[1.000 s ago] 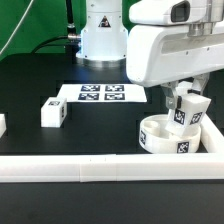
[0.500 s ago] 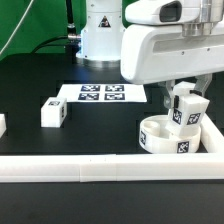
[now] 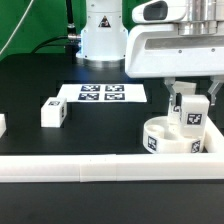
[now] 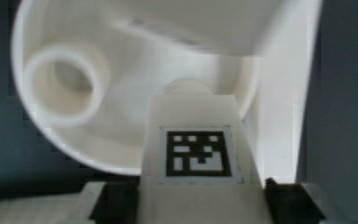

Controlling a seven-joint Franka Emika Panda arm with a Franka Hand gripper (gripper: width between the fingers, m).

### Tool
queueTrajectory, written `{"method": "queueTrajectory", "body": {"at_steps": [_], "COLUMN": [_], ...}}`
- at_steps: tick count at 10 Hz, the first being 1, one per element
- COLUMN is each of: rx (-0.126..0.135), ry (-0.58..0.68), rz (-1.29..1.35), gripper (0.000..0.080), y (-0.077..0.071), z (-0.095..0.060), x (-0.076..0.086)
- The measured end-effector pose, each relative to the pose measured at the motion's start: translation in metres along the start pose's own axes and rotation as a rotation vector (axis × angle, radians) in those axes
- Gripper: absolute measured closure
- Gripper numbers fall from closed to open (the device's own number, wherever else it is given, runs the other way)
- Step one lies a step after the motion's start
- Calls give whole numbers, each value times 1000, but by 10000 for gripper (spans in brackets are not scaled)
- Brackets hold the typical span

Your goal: Assemble stool

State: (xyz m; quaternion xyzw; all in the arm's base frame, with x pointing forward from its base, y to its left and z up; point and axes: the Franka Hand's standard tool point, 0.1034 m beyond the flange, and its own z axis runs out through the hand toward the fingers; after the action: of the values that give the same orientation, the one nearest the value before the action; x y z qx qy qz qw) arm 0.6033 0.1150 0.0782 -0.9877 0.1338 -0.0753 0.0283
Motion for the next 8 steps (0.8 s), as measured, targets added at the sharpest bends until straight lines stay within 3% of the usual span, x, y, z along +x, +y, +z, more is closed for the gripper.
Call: {"method": "queueTrajectory", "body": {"at_steps": [2, 8], "rx": [10, 26], "ry": [-7, -19], "rz": [280, 649], "gripper": [462, 462], "y": [-4, -2], "z": [1, 1], "x": [-4, -3]}}
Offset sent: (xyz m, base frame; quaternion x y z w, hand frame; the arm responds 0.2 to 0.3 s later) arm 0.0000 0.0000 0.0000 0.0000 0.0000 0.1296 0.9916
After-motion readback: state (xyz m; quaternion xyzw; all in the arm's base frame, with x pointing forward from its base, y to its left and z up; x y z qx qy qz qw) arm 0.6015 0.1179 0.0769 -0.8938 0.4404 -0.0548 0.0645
